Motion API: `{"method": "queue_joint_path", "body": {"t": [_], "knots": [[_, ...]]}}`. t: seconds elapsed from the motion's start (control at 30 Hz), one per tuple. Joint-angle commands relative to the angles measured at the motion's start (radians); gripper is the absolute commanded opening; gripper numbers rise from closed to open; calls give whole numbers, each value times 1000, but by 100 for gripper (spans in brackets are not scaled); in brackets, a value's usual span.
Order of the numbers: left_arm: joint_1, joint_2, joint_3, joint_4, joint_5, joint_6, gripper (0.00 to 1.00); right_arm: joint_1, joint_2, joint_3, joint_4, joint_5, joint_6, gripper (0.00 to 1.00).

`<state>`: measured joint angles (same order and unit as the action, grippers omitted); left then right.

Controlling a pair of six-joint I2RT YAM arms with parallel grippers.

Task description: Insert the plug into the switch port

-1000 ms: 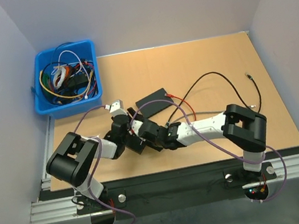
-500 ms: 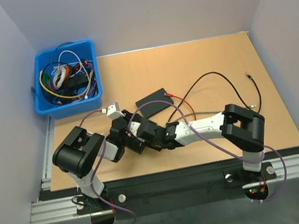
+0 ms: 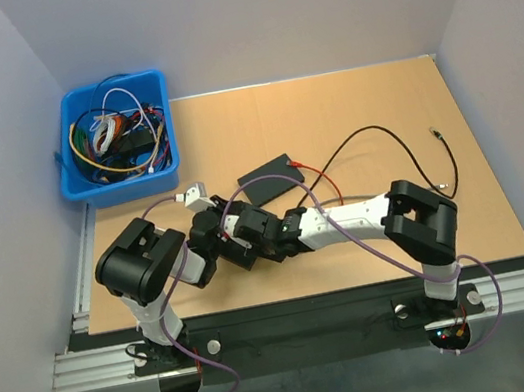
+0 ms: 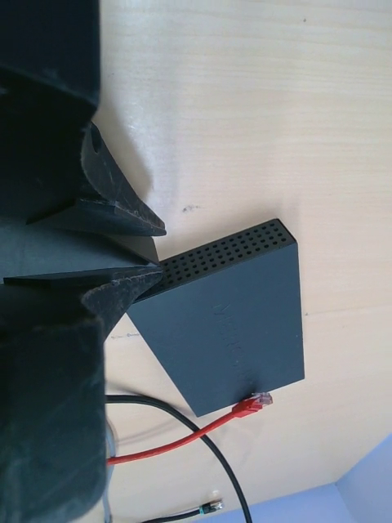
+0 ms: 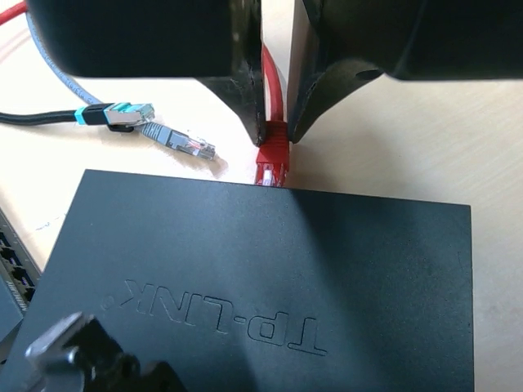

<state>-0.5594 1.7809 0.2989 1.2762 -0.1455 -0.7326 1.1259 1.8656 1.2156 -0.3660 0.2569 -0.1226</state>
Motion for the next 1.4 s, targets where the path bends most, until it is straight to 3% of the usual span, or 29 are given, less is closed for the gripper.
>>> {"method": "queue_joint_path", "body": {"t": [0.0,0.13,0.4,0.87,1.07,1.2,1.37], "knots": [[-178,107,-87,-396,207,-85,31,-49,20,283,725,53,89,1],[-180,112,-92,-393,204,-90,30,-51,20,245,812,73,109,1],[-185,109,-92,-390,208,-87,29,-54,-32,68,1165,29,120,0],[-189,112,-86,-399,204,-87,28,-63,-59,16,1263,-53,104,1],[-189,37,-58,-498,182,-90,38,-63,-134,-123,1262,14,98,0],[-182,-18,-11,-610,117,-74,56,-63,-196,-237,1257,54,121,0],[-142,-66,17,-682,118,-45,62,-63,-308,-394,1231,100,188,8]]}}
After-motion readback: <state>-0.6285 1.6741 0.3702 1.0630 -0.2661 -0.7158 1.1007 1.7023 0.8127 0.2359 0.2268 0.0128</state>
